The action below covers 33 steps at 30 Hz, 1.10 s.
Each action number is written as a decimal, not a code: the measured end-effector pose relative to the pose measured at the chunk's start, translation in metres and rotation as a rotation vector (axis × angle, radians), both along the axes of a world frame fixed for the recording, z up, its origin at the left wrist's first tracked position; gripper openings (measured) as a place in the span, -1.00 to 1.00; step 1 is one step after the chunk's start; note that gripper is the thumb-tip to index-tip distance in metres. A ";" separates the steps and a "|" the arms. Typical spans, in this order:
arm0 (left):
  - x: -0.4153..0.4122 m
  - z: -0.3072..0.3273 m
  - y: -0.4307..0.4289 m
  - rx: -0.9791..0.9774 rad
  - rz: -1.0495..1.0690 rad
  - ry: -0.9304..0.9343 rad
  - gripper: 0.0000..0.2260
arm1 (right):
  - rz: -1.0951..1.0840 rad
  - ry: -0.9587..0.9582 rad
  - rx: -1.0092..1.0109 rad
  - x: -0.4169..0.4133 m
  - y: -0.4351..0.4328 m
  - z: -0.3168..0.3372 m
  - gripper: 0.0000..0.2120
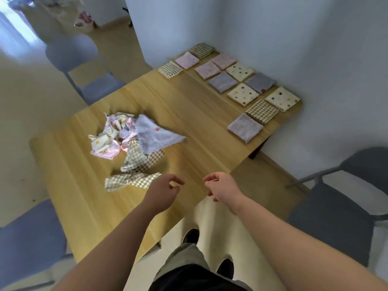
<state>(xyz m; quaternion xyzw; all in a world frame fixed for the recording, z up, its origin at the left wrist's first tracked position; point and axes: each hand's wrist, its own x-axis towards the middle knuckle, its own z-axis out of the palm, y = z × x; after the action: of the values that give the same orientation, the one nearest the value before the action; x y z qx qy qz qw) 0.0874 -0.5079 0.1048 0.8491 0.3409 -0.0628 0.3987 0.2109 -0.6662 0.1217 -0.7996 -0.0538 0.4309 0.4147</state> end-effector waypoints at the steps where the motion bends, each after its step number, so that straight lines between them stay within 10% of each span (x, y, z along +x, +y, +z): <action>1: -0.014 0.001 0.006 0.001 0.012 -0.002 -0.80 | -0.004 -0.003 0.005 -0.014 0.005 0.002 -0.83; 33: -0.233 0.007 0.237 0.143 -0.640 -0.058 -0.84 | -0.717 -0.068 0.144 -0.376 0.172 0.009 -0.86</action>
<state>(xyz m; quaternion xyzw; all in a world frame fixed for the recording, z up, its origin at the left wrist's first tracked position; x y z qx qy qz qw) -0.1455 -0.2710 0.1117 0.9404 0.0490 -0.1366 0.3074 -0.1650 -0.4939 0.1305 -0.7503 0.1862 0.2265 0.5926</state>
